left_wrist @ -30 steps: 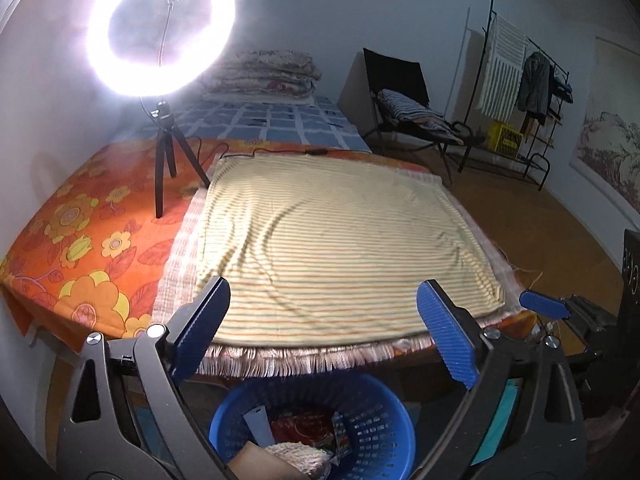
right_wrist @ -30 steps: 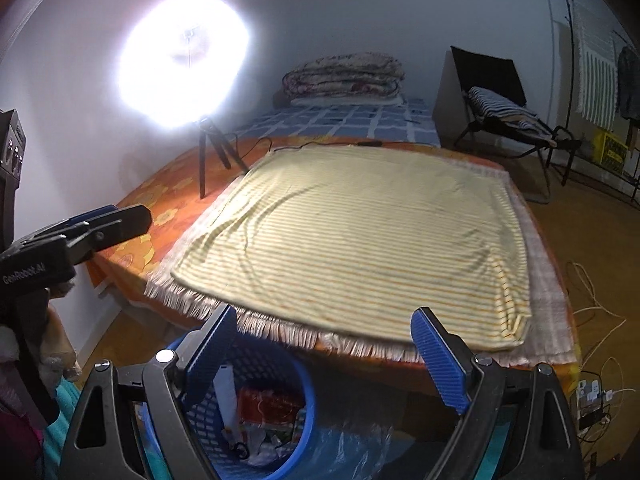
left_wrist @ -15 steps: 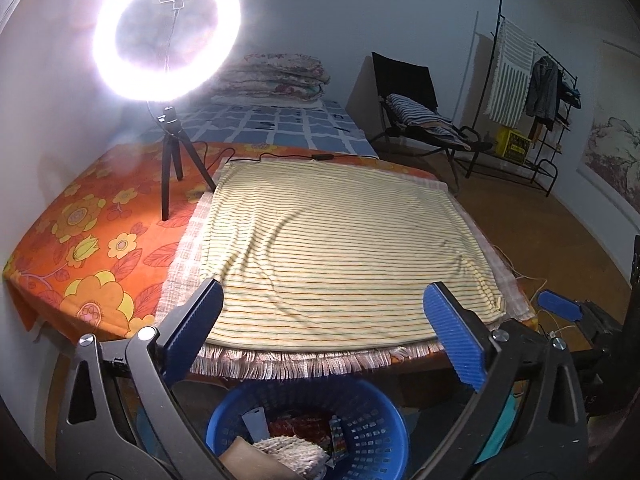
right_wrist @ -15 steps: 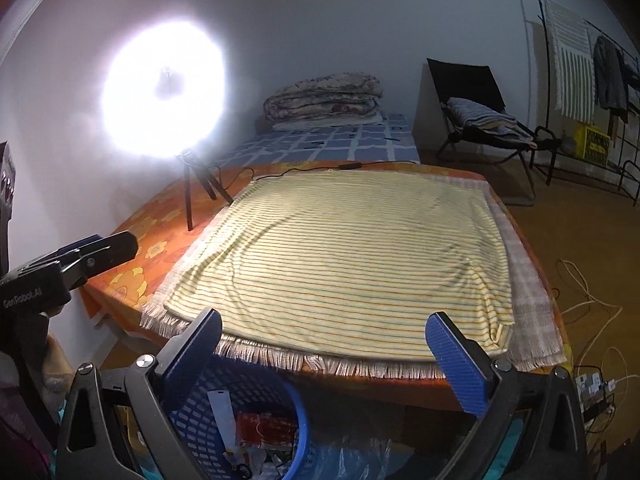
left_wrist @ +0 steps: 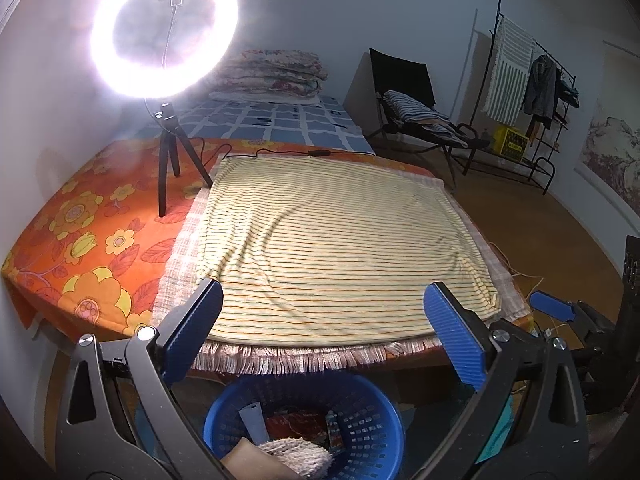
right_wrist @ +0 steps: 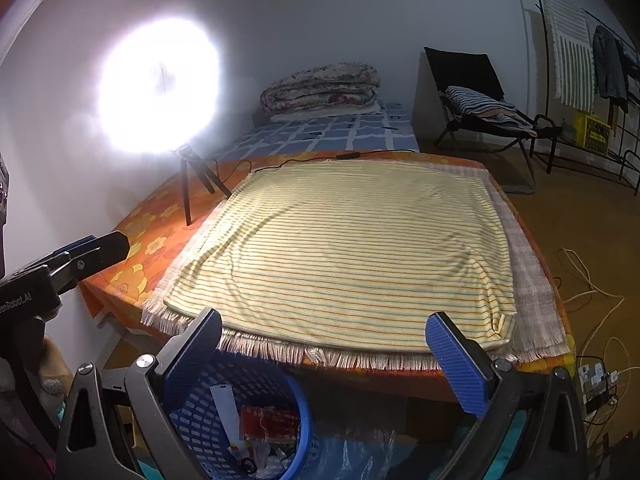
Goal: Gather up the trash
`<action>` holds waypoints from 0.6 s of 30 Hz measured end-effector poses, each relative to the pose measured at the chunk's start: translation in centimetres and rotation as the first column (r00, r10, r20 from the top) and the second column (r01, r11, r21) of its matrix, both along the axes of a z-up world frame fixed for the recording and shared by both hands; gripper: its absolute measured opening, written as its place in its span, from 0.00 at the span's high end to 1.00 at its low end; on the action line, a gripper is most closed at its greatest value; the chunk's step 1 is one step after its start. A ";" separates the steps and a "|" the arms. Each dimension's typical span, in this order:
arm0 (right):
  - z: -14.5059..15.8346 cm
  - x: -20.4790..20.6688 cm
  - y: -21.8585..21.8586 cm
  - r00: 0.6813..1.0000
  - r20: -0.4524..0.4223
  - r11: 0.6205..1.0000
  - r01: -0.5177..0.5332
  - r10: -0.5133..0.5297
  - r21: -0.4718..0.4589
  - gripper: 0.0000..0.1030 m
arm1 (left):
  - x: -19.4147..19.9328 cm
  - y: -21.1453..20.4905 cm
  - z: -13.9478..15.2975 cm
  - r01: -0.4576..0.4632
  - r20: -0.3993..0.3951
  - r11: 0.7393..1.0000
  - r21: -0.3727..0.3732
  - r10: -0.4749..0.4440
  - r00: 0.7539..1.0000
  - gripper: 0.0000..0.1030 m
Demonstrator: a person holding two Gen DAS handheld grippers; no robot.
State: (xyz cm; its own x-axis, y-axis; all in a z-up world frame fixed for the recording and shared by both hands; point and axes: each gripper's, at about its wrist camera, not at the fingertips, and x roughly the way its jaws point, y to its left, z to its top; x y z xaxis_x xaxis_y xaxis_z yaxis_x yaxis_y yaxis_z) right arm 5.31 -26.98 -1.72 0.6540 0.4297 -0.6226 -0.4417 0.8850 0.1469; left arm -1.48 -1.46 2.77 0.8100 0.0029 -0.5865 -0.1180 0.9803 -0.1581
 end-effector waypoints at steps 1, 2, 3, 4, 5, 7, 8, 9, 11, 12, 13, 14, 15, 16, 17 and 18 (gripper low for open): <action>0.0 0.0 0.0 1.000 0.000 1.000 -0.001 0.001 0.001 0.00 | 0.0 0.0 0.0 -0.001 0.000 1.000 0.002 0.001 1.000 0.01; 0.0 -0.1 0.1 1.000 -0.001 1.000 -0.003 0.003 0.004 0.00 | 0.0 0.0 0.0 -0.001 0.000 1.000 0.002 0.001 1.000 0.01; 0.1 -0.1 0.1 1.000 -0.001 1.000 -0.004 0.004 0.005 0.00 | 0.0 0.0 0.0 -0.002 0.000 1.000 -0.001 0.002 1.000 0.01; 0.1 -0.1 0.1 1.000 0.000 1.000 -0.006 0.006 0.005 0.00 | 0.0 0.0 0.0 0.000 0.000 1.000 -0.001 0.000 1.000 0.01; 0.1 -0.2 0.1 1.000 0.002 1.000 -0.006 0.006 0.004 0.00 | 0.0 0.0 0.0 0.000 0.000 1.000 -0.003 0.000 1.000 0.01; 0.1 -0.2 0.2 1.000 0.001 1.000 -0.005 0.005 0.004 0.00 | -0.1 0.0 0.0 -0.001 0.001 1.000 -0.004 0.001 1.000 0.01; 0.1 -0.2 0.2 1.000 0.000 1.000 -0.005 0.005 0.005 0.00 | -0.1 0.0 0.1 0.000 0.003 1.000 -0.005 0.000 1.000 0.01; 0.1 -0.2 0.2 1.000 -0.001 1.000 -0.005 0.005 0.006 0.00 | -0.1 0.0 0.0 0.000 0.003 1.000 -0.005 0.000 1.000 0.01; 0.1 -0.2 0.1 1.000 -0.003 1.000 -0.004 0.004 0.008 0.00 | -0.2 -0.1 0.1 0.001 0.004 1.000 -0.005 -0.001 1.000 0.01; 0.1 -0.2 0.1 1.000 -0.005 1.000 -0.005 0.005 0.009 0.00 | -0.2 -0.1 0.1 0.001 0.004 1.000 -0.004 -0.001 1.000 0.01; 0.1 -0.2 0.2 1.000 -0.006 1.000 -0.005 0.006 0.009 0.00 | -0.2 -0.1 0.1 0.001 0.003 1.000 -0.005 -0.001 1.000 0.01; 0.1 -0.2 0.2 1.000 -0.005 1.000 -0.006 0.006 0.007 0.00 | -0.2 -0.1 0.1 0.001 0.003 1.000 -0.006 0.000 1.000 0.01; 0.1 -0.2 0.2 1.000 -0.004 1.000 -0.006 0.006 0.004 0.00 | -0.2 -0.1 0.1 0.001 0.003 1.000 -0.006 -0.001 1.000 0.01; 0.1 -0.2 0.3 1.000 -0.002 1.000 -0.006 0.006 0.002 0.00 | -0.2 -0.1 0.1 0.000 0.003 1.000 -0.006 0.000 1.000 0.01; 0.0 -0.1 0.3 1.000 -0.002 1.000 -0.006 0.006 0.000 0.00 | -0.2 -0.2 0.2 0.000 0.003 1.000 -0.006 0.000 1.000 0.01; 0.0 -0.1 0.3 1.000 -0.001 1.000 -0.006 0.006 -0.002 0.00 | -0.3 -0.3 0.2 0.000 0.004 1.000 -0.006 0.000 1.000 0.01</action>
State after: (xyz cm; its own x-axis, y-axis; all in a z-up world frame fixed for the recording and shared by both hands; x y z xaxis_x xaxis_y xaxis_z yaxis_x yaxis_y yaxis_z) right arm 5.19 -26.69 -1.73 0.6509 0.4326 -0.6238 -0.4469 0.8826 0.1458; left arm -1.76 -1.77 2.99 0.8120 -0.0006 -0.5836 -0.1175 0.9794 -0.1644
